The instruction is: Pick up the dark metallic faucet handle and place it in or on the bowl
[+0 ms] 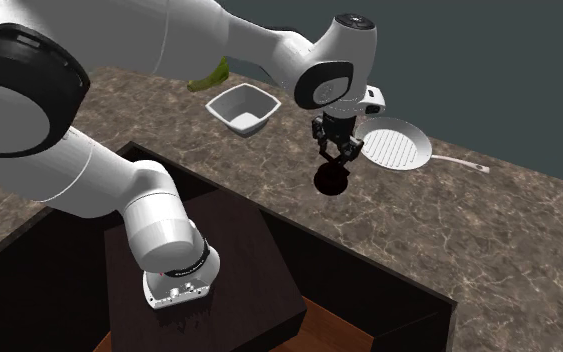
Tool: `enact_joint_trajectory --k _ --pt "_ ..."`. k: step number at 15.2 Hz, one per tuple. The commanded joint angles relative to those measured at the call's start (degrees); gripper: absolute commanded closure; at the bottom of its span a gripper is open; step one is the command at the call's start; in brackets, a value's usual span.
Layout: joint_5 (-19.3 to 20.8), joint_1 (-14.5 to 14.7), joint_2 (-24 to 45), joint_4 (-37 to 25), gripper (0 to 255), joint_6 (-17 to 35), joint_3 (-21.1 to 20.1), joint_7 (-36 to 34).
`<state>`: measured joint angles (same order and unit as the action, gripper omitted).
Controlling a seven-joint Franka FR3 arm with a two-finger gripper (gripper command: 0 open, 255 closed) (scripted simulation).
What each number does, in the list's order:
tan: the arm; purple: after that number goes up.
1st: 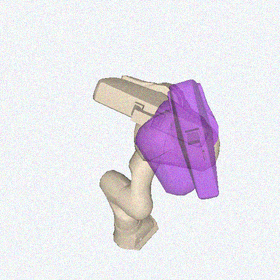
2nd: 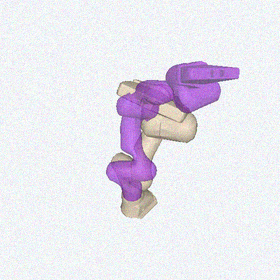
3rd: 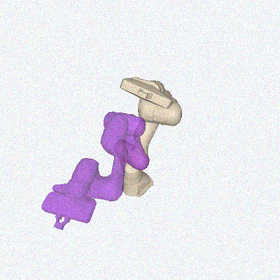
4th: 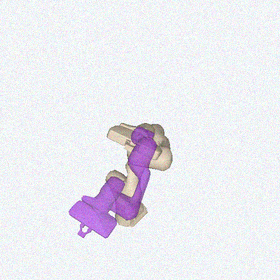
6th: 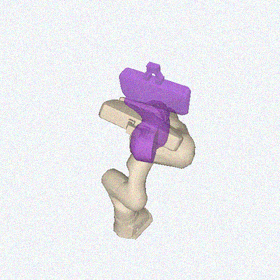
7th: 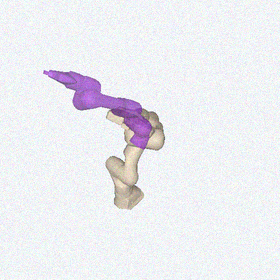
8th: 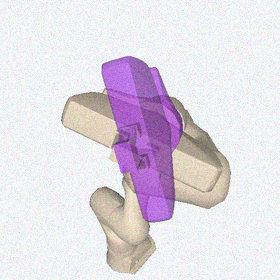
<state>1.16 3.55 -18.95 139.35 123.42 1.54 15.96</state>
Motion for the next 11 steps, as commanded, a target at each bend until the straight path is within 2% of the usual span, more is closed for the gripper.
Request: enact_joint_trajectory --k 1,9,11 --pt "0.0 0.0 -0.7 -0.9 255 -1.7 0.0 0.0" --pt "0.0 0.0 -2.5 -5.4 255 -7.9 -0.1 0.1" --pt "-0.7 1.2 -3.1 -5.1 255 -8.3 -2.1 -2.8"
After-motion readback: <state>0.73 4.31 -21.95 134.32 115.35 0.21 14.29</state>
